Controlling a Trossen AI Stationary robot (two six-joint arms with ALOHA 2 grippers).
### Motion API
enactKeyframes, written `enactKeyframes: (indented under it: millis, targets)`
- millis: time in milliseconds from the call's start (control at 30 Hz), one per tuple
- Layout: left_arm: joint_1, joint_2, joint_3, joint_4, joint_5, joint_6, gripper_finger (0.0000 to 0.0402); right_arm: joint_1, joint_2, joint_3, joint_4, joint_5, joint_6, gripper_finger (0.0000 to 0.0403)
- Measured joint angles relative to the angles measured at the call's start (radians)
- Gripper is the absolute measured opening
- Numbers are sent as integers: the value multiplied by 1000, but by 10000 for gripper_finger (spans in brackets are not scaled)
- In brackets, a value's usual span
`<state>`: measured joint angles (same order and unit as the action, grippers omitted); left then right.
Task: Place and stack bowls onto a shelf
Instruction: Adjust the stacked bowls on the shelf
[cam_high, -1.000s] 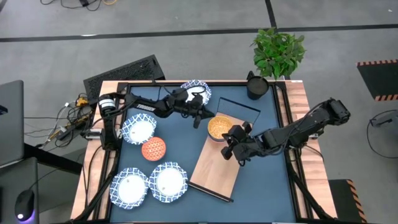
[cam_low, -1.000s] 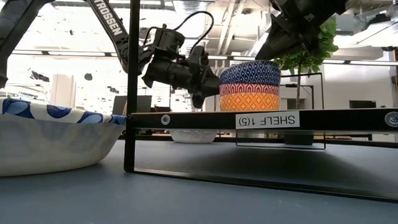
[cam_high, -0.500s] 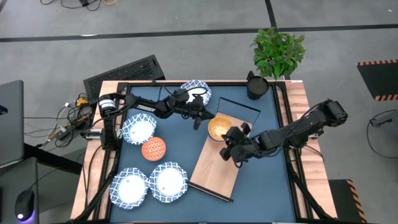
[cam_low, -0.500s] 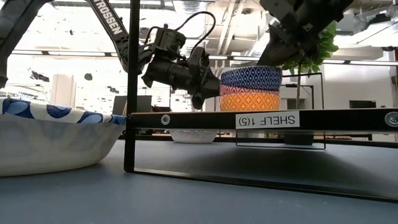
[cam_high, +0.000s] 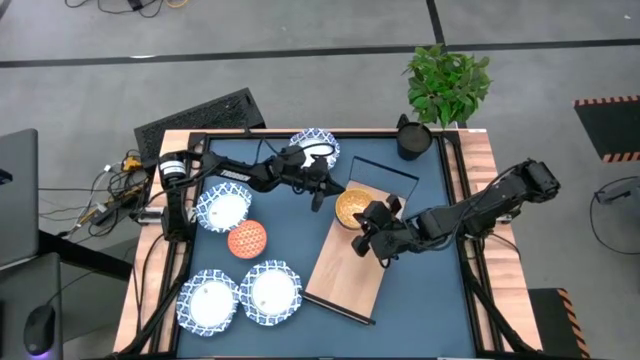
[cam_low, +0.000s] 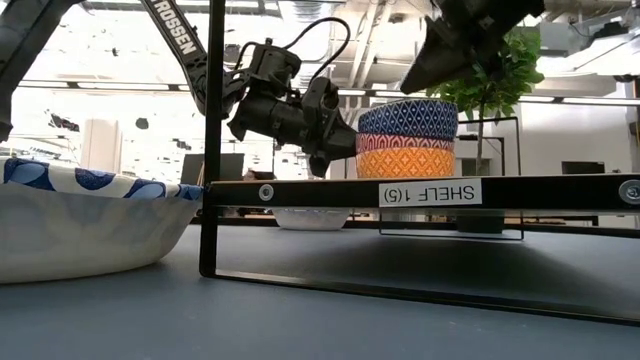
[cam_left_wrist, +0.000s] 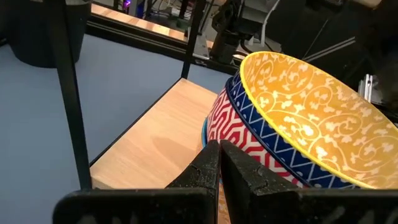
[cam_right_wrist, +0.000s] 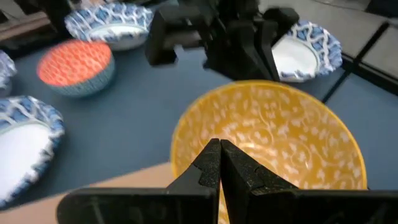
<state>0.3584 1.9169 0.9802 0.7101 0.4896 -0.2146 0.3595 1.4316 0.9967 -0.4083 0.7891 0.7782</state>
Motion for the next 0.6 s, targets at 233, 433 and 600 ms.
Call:
enactKeyframes:
  millis: [233, 433, 600]
  targets:
    - [-2, 1, 0, -37, 0, 28, 0, 30, 1, 6, -25, 8, 22, 30]
    - [-2, 1, 0, -52, 0, 35, 0, 95, 1, 6, -88, 147, 99, 30]
    - [-2, 1, 0, -51, 0, 34, 0, 112, 3, 2, -163, 191, 184, 30]
